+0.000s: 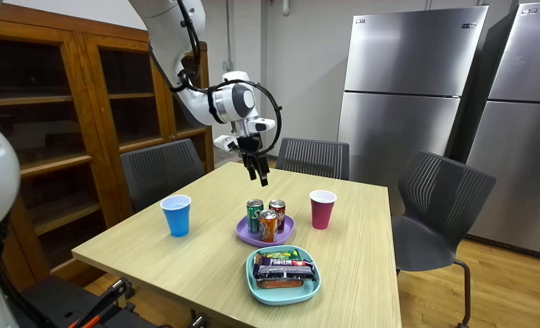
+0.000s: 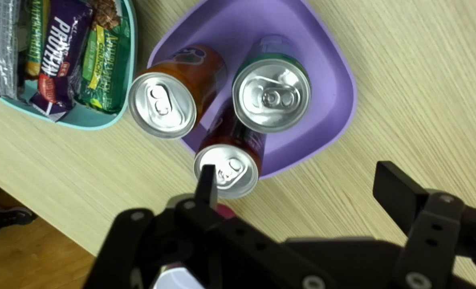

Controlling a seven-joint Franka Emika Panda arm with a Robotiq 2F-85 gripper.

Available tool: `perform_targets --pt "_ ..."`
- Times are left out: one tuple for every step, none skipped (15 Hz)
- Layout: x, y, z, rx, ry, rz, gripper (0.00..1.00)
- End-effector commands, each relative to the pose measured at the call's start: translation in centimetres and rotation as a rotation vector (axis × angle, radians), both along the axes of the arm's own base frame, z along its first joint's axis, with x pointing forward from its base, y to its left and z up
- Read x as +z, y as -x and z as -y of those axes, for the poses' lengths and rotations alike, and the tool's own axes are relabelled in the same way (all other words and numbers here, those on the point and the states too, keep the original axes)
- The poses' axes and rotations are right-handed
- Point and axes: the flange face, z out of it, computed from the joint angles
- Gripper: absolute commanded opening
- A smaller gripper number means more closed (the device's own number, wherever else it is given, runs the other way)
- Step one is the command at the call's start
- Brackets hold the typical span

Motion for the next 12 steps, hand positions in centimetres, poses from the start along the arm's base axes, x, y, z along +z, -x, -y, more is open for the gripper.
perform_targets --pt "5.9 0.8 -0.6 0.039 -0.021 0.026 1.00" --pt "7.0 0.8 -0.9 0.054 -0.032 0.035 1.00" --pt "7.8 0.8 -1.3 0.078 -0.045 0.036 1.00" --pt "8.5 0.9 -1.6 0.117 -0.059 0.035 1.00" --pt "6.9 -0.2 -1.3 0.061 -0.034 0.055 1.00" --pt "7.6 -0.1 -1.7 0.082 -0.041 0.057 1.00" --pt "8.0 0.0 -1.8 0.093 -0.044 0.058 1.00" --pt "8.1 0.1 -1.9 0.097 -0.046 0.057 1.00" --pt "8.0 0.1 -1.8 0.099 -0.046 0.054 1.00" --pt "7.9 0.2 -1.8 0.099 -0.046 0.051 1.00" --pt "7.8 0.3 -1.8 0.100 -0.046 0.049 1.00" --pt "7.7 0.3 -1.8 0.100 -0.046 0.048 1.00"
